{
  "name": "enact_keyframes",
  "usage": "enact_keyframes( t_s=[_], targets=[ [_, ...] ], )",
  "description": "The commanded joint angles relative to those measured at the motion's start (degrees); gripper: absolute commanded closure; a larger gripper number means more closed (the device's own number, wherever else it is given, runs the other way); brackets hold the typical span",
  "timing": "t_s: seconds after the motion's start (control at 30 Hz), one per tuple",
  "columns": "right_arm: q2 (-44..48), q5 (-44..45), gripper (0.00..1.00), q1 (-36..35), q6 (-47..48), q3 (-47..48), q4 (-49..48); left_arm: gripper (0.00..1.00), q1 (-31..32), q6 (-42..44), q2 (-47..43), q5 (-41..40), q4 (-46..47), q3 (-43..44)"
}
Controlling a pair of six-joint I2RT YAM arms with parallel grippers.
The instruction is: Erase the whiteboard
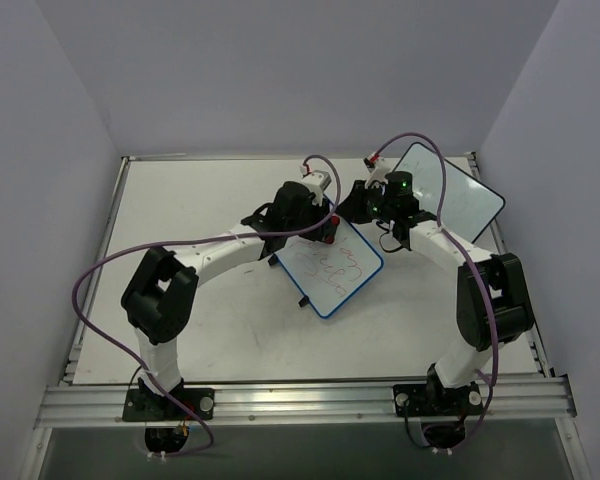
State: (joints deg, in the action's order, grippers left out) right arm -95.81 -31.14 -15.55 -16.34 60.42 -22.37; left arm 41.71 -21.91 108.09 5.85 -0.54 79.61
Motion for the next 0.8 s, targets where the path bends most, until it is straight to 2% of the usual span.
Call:
enact_keyframes(
  t_s=[0.0, 0.1, 0.23, 0.53, 0.77],
  targets=[
    [1.6, -2.7, 0.90, -0.4, 0.4, -0.1, -1.4, 0.98, 1.3, -0.8, -1.1, -2.1, -1.6, -2.4],
    [1.6, -2.8, 0.89, -0.5, 0.6, -0.1, -1.4, 0.98, 0.7, -0.8, -2.2, -4.1, -3.2, -3.1],
    [1.5, -2.7, 0.84, -0.6, 0.7, 0.0, -1.2, 0.98, -0.3, -0.7, -2.9, -5.2, -3.7, -4.6],
    [1.6, -2.4, 0.75, -0.6, 1.0, 0.3, -0.3, 0.98, -1.2, -0.5, -3.4, -2.6, -0.6, -6.6],
    [1.3, -1.1, 0.76, -0.6, 1.5, 0.3, 0.7, 0.98, -0.8, -0.3, -4.7, -0.9, 2.2, -7.8]
  ],
)
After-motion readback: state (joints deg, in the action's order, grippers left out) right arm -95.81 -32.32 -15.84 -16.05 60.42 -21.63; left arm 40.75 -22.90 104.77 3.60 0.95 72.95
